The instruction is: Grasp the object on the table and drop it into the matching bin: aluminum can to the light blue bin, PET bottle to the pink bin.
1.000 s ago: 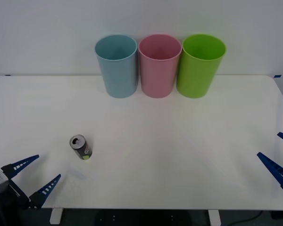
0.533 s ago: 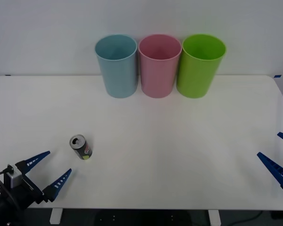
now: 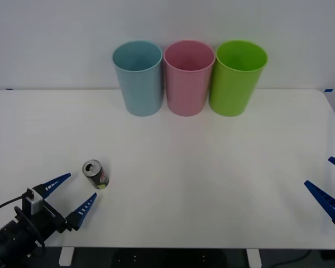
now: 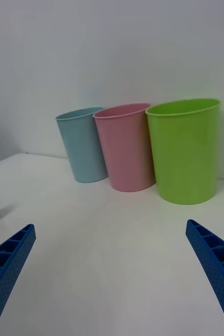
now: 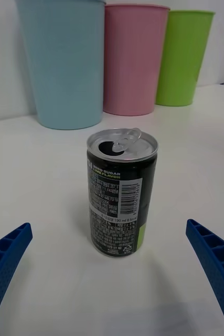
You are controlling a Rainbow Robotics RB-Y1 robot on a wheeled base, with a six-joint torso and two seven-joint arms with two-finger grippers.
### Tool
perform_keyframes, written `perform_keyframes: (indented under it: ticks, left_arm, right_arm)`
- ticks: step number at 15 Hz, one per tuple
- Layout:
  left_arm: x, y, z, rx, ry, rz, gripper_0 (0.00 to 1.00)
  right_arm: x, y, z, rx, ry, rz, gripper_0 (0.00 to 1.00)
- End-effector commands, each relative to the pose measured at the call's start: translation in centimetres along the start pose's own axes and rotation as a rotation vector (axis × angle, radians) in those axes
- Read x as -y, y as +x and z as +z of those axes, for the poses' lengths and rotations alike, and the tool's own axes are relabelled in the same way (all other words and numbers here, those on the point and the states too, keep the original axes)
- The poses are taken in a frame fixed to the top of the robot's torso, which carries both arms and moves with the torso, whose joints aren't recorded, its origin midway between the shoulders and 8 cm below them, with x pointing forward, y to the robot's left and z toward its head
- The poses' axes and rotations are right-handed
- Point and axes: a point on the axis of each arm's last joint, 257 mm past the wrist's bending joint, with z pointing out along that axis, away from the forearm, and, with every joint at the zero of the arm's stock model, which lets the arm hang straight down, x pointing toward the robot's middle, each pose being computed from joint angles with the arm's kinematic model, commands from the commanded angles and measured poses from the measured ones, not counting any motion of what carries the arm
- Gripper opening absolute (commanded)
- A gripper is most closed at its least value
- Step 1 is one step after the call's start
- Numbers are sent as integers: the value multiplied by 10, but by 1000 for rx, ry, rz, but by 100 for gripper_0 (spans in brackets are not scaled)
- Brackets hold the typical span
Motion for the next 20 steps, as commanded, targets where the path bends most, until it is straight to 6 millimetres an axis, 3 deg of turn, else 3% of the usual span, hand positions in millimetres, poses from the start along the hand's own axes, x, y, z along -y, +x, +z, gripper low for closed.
perform_keyframes:
  ticks: [1, 20]
  left_arm:
    - [0, -1, 11, -1, -7, 4, 100]
    - [8, -2, 68, 12, -38, -1, 100]
  right_arm:
    - [0, 0, 0, 0, 0, 0, 100]
    - [0, 0, 0, 0, 0, 0, 100]
